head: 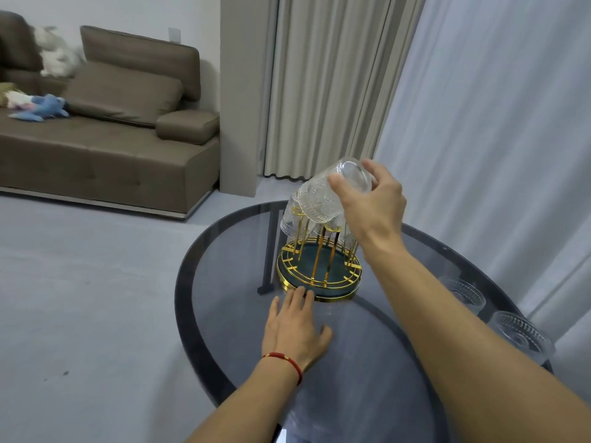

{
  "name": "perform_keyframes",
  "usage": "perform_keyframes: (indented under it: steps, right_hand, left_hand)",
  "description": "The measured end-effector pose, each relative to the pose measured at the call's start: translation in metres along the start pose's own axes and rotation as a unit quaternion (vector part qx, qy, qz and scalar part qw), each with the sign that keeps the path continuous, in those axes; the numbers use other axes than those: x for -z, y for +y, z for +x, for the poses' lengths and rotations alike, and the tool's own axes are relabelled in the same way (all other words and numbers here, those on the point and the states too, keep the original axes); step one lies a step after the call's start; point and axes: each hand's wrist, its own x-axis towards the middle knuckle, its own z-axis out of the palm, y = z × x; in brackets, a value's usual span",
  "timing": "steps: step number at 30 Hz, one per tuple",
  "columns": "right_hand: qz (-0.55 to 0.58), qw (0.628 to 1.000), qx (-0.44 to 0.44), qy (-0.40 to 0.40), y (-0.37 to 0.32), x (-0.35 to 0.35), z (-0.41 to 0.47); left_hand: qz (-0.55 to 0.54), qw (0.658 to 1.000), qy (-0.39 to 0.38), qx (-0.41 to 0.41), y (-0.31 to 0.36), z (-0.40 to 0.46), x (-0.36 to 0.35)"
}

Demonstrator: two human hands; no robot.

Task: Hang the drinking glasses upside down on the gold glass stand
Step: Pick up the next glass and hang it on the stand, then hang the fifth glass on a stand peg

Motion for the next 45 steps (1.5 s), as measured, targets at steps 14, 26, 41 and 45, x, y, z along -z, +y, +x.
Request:
perform_keyframes:
  steps: [14, 26, 41, 45]
  right_hand:
    - [-0.177, 0.981, -0.002, -0.082, 0.037, -0.063, 0.026]
    - [-0.309, 0.946, 0.030, -0.087, 0.053, -0.079, 0.014]
    - [-0.279, 0.946, 0.166, -0.008, 0.079, -0.016, -0.028]
    - [-0.288, 0.944, 0.150, 0.050, 0.119, 0.050, -0.069]
  left_hand:
    - [0.000, 1.000, 0.016, -0.008, 0.005, -0.002, 0.005]
    - [-0.011, 1.000, 0.018, -0.006, 0.009, -0.005, 0.011]
    - [-0.038, 0.999, -0.001, 0.015, 0.009, -0.007, 0.016]
    - [-0.102, 0.993, 0.061, 0.026, 0.026, -0.011, 0.029]
